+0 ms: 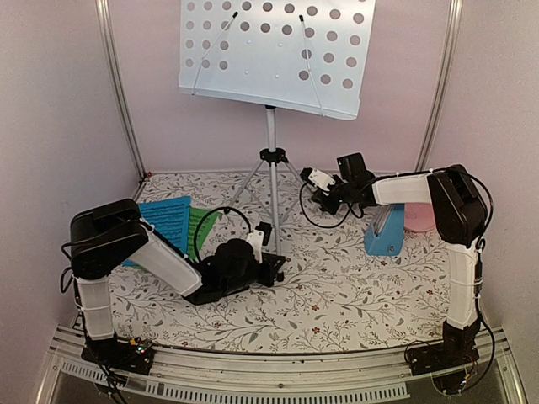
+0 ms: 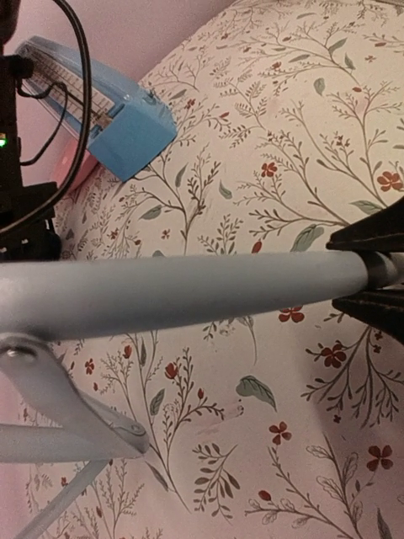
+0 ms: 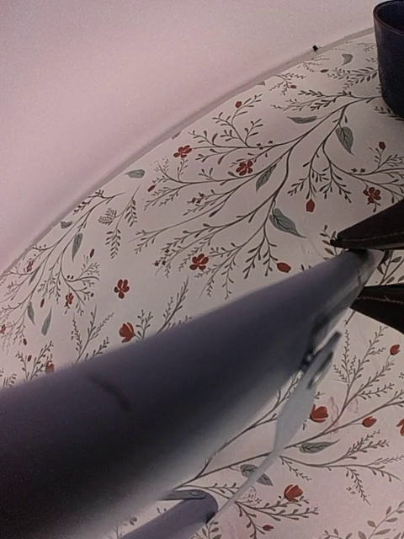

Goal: Set up the instrument practice props

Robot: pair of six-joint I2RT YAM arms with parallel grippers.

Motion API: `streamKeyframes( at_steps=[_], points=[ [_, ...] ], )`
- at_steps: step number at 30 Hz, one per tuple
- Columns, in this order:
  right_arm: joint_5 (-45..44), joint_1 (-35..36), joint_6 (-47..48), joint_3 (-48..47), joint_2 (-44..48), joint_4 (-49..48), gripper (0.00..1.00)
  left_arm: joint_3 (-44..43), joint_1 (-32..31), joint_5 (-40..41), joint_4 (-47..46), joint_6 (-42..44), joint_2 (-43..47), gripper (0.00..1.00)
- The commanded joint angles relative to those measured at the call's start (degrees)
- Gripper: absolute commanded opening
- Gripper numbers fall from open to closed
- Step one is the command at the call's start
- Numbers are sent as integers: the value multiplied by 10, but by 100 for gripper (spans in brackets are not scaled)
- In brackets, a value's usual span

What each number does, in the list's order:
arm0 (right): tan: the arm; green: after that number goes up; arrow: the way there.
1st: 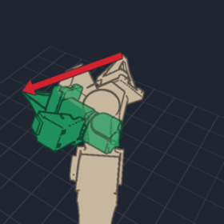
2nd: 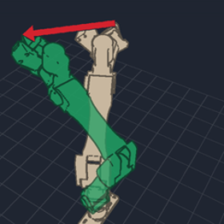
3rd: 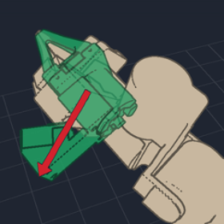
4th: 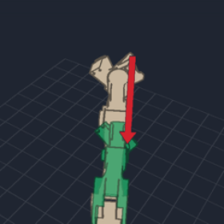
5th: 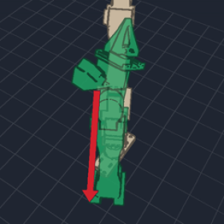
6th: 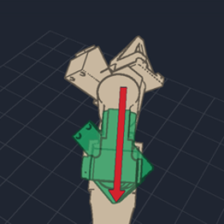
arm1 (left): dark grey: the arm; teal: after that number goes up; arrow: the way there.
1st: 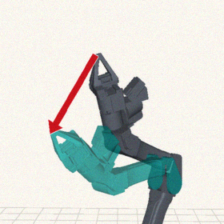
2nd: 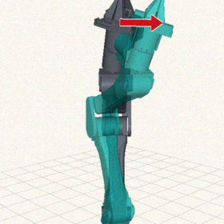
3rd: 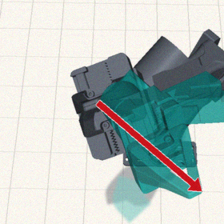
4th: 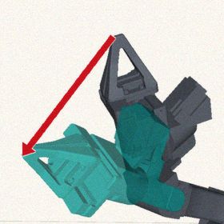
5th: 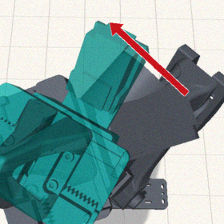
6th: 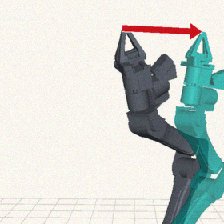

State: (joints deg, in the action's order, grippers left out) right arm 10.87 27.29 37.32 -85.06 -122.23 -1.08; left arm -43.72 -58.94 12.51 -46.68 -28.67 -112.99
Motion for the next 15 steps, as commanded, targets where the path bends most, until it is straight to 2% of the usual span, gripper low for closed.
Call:
streamKeyframes(
  at_steps=[1, 6, 15],
  points=[
    [-40, 15, 36, -2, -6, -40, 6, -11, -45, -92, 72, 12, -43, 0],
    [-67, 14, 60, -31, -29, -42, 6, -37, -52, -101, 71, -13, -64, 0],
    [-46, 15, 52, -56, -39, -45, 12, -91, -69, -74, 114, -24, -89, 0]
  ],
)
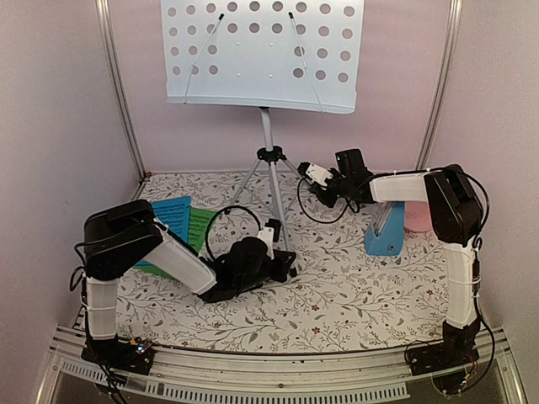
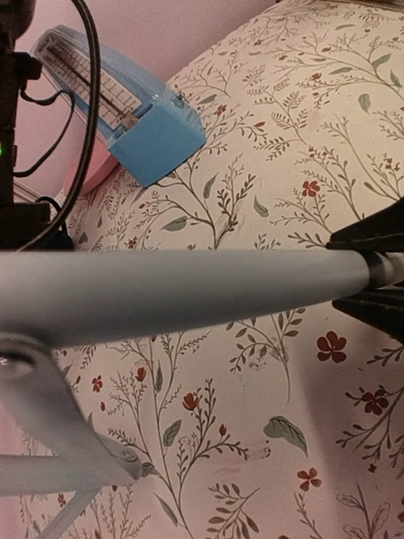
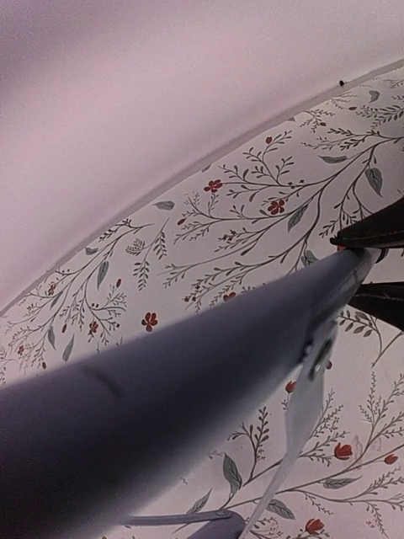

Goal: Set up the instrument practice props

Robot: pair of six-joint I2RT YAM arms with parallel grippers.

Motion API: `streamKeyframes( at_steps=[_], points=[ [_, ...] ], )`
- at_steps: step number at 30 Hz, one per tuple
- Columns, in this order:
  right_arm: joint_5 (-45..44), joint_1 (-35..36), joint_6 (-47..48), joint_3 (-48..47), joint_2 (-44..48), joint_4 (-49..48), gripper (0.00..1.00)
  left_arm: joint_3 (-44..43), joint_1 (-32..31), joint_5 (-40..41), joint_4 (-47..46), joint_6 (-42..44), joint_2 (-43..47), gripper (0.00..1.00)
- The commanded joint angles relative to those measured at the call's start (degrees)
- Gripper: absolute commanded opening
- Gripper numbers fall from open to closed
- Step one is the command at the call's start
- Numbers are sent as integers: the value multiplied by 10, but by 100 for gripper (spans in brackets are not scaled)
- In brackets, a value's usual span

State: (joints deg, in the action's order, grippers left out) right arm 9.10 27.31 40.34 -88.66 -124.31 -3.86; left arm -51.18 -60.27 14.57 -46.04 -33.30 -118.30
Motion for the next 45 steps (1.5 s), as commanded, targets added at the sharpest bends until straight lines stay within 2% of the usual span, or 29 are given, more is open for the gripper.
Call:
streamKeyframes(
  at_steps=[1, 3, 15, 23, 27, 32, 38, 45],
  points=[
    [-28, 16, 22, -18, -18, -17, 13, -23, -57, -91, 115, 22, -37, 0],
    [-28, 19, 21, -11, -17, -21, 17, -33, -57, -86, 125, 22, -42, 1],
    [-38, 40, 4, 64, 51, -67, 55, -55, -57, -83, 133, 7, -56, 3],
    [-37, 48, -92, 141, 150, -99, 77, -77, -62, -88, 130, 3, -65, 8],
    [-45, 49, -147, 178, 193, -98, 81, -53, -65, -78, 112, 2, -47, 27],
    [-42, 49, -209, 238, 240, -100, 83, 31, -65, -66, 52, 17, 12, 50],
    [-53, 49, -260, 284, 275, -98, 84, 131, -52, -105, 5, 118, 132, 61],
    [6, 49, -367, 332, 341, -78, 88, 217, 100, -237, 21, 211, 272, 62]
  ],
)
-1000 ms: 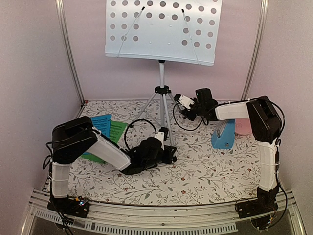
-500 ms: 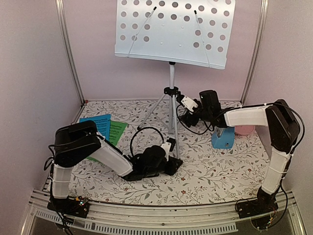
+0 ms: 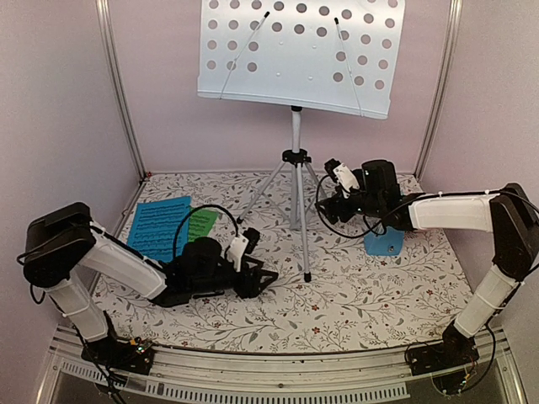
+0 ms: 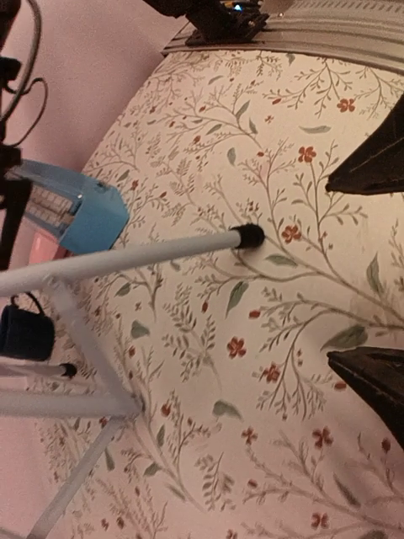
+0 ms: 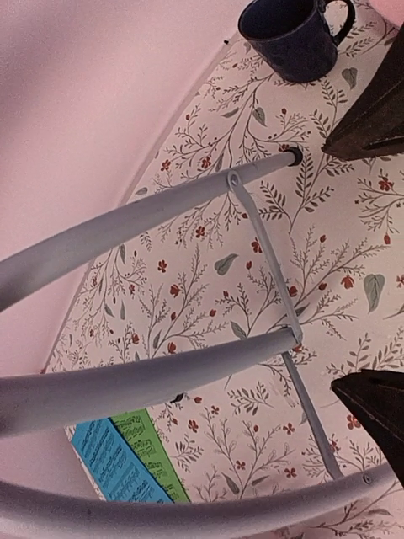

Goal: Set up the instrument practice props

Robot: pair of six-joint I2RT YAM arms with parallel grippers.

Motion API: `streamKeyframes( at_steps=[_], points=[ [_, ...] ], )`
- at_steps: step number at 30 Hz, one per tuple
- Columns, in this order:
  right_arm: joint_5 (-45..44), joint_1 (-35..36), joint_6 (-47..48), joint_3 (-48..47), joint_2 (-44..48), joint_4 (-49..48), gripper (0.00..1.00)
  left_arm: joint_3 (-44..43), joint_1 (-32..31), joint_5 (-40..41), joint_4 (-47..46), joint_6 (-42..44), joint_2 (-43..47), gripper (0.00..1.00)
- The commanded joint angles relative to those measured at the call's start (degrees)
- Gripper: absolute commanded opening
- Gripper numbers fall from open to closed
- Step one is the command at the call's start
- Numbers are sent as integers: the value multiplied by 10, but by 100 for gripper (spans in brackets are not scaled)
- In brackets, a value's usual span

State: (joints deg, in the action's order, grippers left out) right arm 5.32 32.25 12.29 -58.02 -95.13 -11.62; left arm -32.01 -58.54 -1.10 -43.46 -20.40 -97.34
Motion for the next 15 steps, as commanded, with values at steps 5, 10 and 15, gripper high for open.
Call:
streamKeyframes(
  at_steps=[5, 10, 15],
  points=[
    [119, 0, -185, 56, 91, -5, 93, -16, 188, -131, 58, 200, 92, 58],
    [159, 4, -246, 68, 111, -14, 94, -95, 291, -243, 71, 284, 60, 59],
    [164, 23, -278, 57, 104, -19, 93, -219, 323, -310, 147, 384, -18, 58]
  ],
)
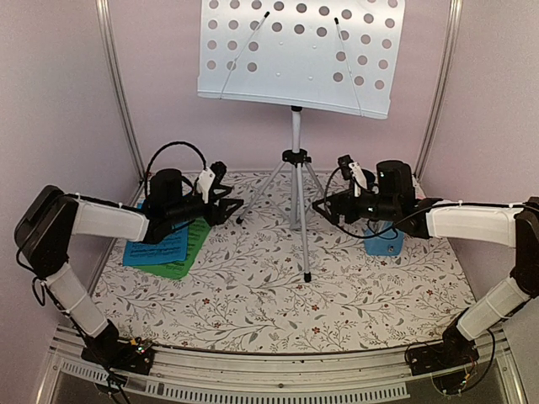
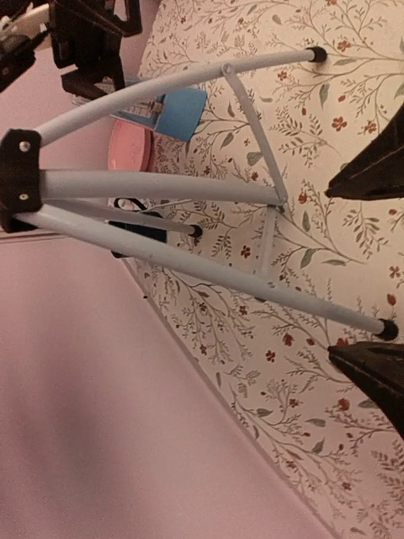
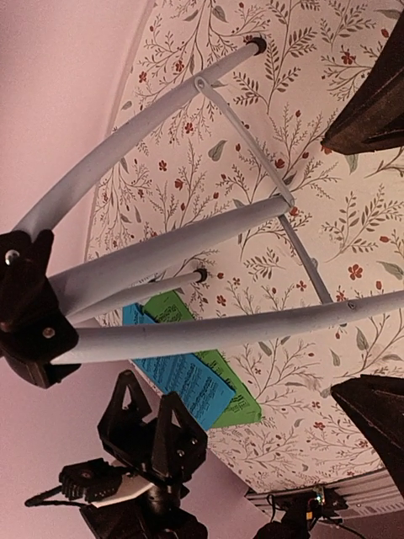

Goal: Set up the instrument practice props

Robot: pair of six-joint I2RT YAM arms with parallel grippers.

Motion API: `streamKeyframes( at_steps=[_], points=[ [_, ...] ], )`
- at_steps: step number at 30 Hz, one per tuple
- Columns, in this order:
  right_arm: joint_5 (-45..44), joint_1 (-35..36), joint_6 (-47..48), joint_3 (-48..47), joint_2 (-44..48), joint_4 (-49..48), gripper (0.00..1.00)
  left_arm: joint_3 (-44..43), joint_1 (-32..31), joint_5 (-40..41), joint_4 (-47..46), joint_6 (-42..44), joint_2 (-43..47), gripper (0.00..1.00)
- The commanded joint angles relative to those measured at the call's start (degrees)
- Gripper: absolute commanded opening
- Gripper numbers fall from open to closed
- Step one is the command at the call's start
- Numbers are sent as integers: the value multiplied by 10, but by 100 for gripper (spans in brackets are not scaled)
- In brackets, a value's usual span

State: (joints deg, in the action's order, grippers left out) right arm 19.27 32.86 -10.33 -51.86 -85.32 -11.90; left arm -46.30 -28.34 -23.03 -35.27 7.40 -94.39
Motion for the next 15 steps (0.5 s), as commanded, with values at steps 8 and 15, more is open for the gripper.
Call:
streamKeyframes(
  at_steps=[8, 15],
  points=[
    [-4, 46, -69, -24, -35, -24, 91, -260, 30, -179, 175, 179, -176, 55],
    [-8, 48, -73, -40, -64, -27, 86, -305, 26, -215, 182, 156, -240, 45]
  ],
)
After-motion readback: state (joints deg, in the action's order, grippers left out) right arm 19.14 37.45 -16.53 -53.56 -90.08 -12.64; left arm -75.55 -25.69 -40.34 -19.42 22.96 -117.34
